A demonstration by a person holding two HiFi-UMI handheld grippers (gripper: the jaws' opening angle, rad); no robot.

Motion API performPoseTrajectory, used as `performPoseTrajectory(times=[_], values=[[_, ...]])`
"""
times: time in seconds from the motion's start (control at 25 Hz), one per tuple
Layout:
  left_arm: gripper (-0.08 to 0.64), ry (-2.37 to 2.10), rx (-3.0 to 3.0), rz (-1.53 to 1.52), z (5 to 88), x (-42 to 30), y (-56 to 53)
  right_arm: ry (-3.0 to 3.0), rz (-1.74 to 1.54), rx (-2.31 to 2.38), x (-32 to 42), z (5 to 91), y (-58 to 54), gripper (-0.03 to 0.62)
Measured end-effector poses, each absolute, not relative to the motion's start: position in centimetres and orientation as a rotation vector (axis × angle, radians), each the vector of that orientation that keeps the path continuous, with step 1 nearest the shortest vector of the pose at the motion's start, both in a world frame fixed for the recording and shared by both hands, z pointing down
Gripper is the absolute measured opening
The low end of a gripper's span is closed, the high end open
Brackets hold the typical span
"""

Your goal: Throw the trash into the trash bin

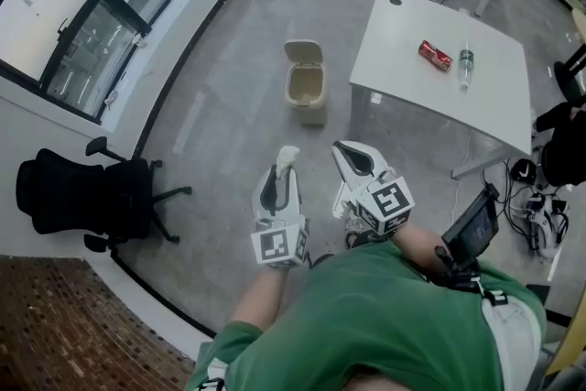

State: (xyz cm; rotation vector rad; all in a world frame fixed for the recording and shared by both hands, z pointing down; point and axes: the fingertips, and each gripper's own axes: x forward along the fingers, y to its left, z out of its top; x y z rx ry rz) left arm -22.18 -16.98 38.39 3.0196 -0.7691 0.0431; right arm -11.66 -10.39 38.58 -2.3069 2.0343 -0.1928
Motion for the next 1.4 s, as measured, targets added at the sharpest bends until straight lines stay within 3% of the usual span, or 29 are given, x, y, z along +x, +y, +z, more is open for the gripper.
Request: performPoseTrajectory(times=[0.88,1.4], values=[[0.133,-0.722,3.029,0.133,40.0,-10.1,-25.5,1.973,-0.229,-2.384,0.0,40.4,-17.6,0.003],[0.133,-0.465,3.031,0.040,39.4,-5.6,-37.7,1.777,-0.191,-2.592,4.0,39.4,-27.8,0.004]])
